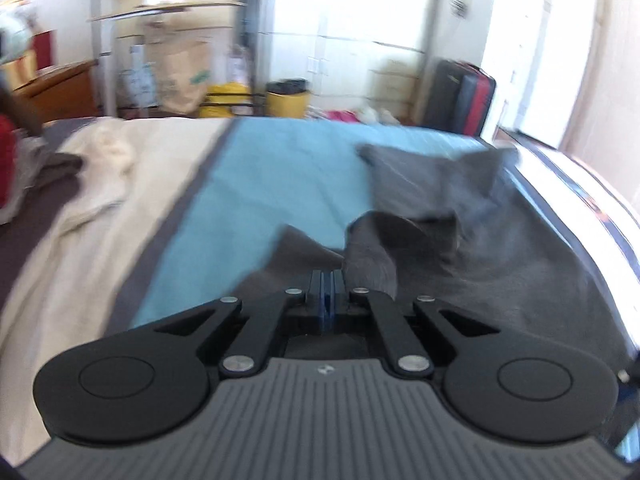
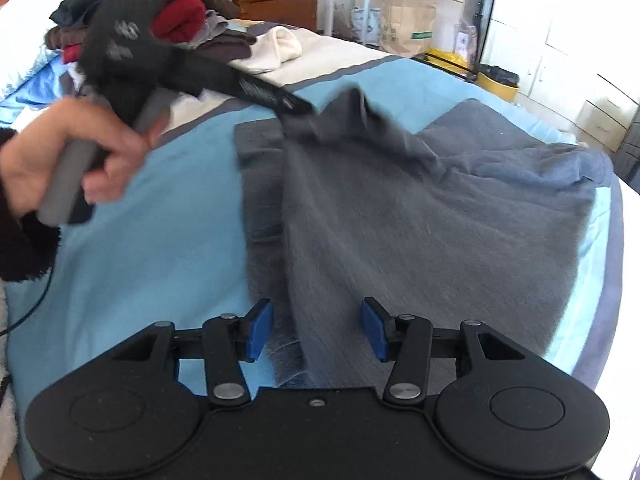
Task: Fold clothes
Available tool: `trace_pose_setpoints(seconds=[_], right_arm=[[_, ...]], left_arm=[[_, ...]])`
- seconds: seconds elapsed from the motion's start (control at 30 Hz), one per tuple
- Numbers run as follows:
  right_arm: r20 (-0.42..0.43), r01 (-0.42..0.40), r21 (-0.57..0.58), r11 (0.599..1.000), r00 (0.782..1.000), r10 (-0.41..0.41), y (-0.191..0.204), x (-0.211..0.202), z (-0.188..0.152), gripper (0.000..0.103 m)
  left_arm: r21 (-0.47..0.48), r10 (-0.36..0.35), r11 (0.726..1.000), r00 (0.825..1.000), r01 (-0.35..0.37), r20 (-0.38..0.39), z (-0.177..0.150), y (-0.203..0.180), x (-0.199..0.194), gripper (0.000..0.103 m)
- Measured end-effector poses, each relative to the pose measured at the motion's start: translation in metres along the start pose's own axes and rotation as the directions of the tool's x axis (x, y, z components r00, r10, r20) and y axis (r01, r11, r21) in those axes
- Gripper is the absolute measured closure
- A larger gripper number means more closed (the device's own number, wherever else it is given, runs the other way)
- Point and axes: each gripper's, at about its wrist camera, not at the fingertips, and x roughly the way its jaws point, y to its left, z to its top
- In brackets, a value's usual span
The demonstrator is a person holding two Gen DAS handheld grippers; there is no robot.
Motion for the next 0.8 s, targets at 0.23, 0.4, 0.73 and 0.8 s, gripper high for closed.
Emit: trace_pose_setpoints(seconds=[0.23, 0.4, 0.73, 0.8], right_arm=[[-0.001, 0.008, -0.02, 1.0, 1.0, -0.008, 0.003, 0.001, -0.008, 0.048], [-0.009, 0.017, -0.016, 1.0, 1.0, -0.017, 0.002, 0.005, -0.005, 0.048], [-0.092, 0.02, -0.054, 0.998, 0.995, -0.025, 0.007, 0.009, 0.003, 0.052], [-0.097, 0.03, -0.067, 0.997, 0.995, -0.036, 0.007, 0.01, 0.004, 0.052]], left_arm=[[-0.193, -0.056, 0.981, 0.993, 0.034, -0.107, -0.004, 0.064, 0.025, 0.101], [-0.32, -0.194, 0.936, 0.973, 0.145, -0.126, -0.014, 0.082, 0.04, 0.1], [-0.335, -0.272, 0.916, 0.956, 0.221, -0.113, -0.01, 0.055, 0.055, 0.06], [-0.306, -0.286, 0.922, 0.949, 0.237, -0.129, -0.006, 0.043, 0.065, 0.078]])
